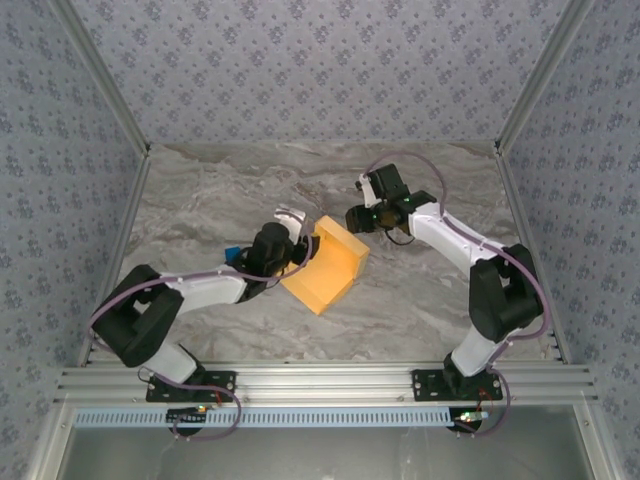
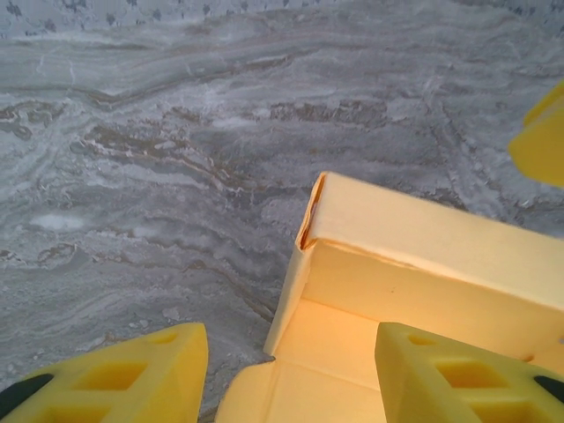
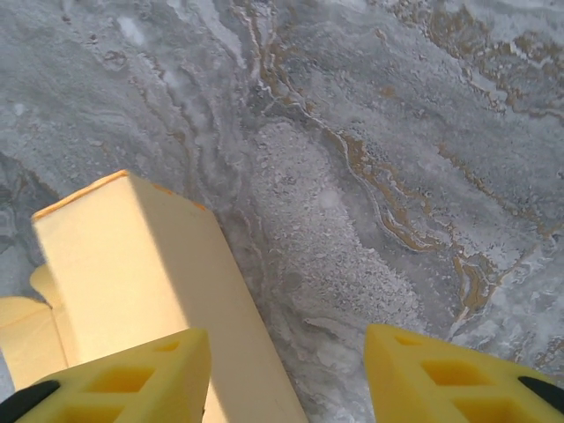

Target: Fold the paper box

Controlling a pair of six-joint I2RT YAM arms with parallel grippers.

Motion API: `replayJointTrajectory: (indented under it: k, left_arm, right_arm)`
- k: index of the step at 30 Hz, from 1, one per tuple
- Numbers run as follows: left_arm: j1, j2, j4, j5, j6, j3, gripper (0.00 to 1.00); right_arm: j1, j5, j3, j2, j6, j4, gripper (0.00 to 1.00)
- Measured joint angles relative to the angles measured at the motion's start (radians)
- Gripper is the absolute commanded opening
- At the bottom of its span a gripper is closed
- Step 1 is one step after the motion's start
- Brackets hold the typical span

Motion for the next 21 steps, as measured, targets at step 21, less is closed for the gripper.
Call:
replayJointTrajectory:
  k: [21]
  left_arm:
    - [0.101,-0.347,-0.213,0.007,-0.158,-0.137,0.56]
  right_arm:
    - [0.160,0.138,0.107,0.116,-0.194,-0.142,0.75]
